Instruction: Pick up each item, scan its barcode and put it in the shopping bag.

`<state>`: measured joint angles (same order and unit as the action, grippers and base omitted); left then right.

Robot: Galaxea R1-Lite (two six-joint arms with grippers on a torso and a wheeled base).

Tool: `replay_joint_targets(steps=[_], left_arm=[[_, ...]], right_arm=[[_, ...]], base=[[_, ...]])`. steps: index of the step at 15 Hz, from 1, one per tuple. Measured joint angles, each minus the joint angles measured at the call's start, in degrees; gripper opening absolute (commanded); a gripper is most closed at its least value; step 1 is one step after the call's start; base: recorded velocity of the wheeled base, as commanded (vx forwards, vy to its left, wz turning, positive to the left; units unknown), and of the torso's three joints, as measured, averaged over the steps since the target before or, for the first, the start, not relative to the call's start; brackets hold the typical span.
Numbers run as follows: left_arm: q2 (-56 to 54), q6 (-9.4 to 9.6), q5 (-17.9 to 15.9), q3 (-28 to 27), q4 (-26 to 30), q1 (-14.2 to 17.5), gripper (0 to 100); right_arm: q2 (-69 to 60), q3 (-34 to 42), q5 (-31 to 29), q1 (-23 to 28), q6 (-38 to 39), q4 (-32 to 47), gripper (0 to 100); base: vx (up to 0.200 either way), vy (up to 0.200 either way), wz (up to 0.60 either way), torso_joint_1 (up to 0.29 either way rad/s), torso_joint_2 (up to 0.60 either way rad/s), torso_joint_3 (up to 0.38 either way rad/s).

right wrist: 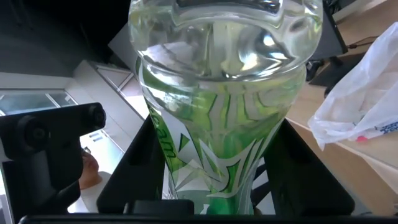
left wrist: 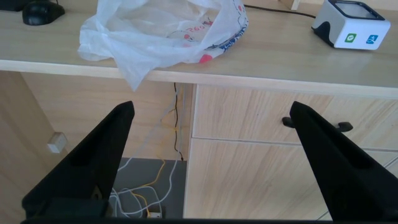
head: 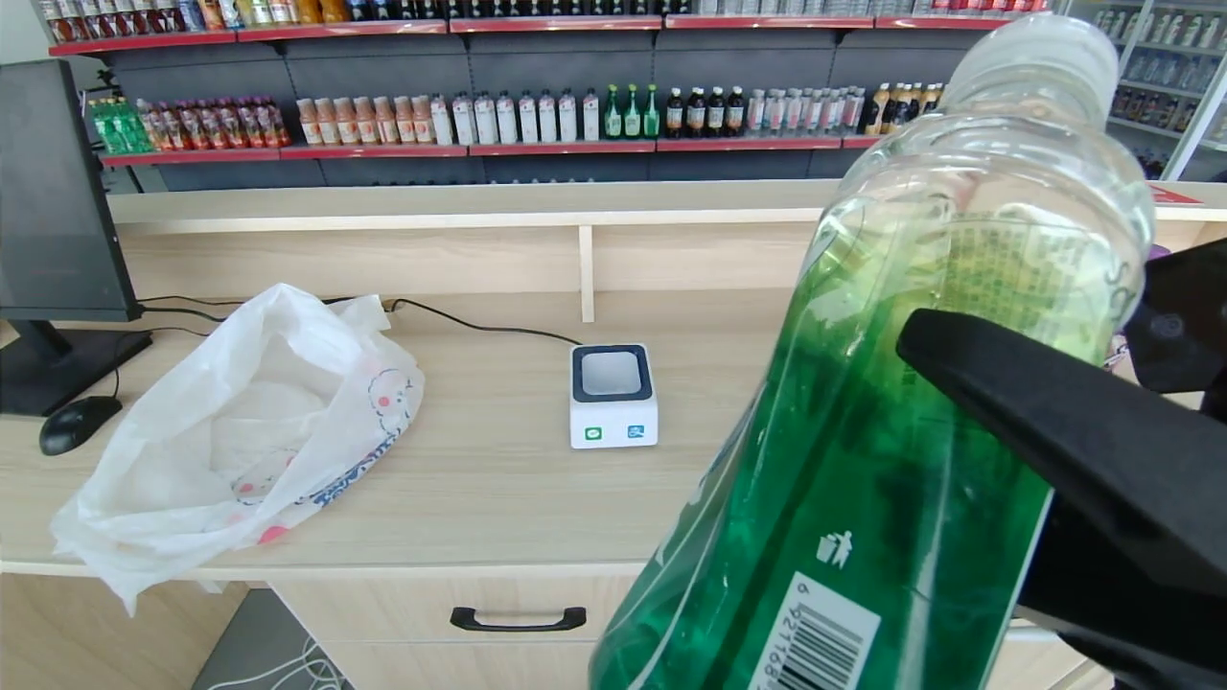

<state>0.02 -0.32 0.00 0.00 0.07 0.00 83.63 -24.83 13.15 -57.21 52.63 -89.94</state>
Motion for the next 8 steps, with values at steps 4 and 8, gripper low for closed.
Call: replay_joint_targets(steps=[4, 8], left_arm=[[0.0, -0.01, 0.0, 0.0, 0.0, 0.0, 100], [0.0, 0.0, 0.0, 0.0, 0.0, 0.0, 100]], right_arm=[[0.0, -0.2, 0.0, 0.0, 0.1, 0.0, 0], [0.4, -0.5, 0.1, 0.7, -6.9, 0.0, 0]], base=[[0.0, 0.0, 0.0, 0.0, 0.0, 0.0], [0.0, 0.0, 0.0, 0.0, 0.0, 0.0]])
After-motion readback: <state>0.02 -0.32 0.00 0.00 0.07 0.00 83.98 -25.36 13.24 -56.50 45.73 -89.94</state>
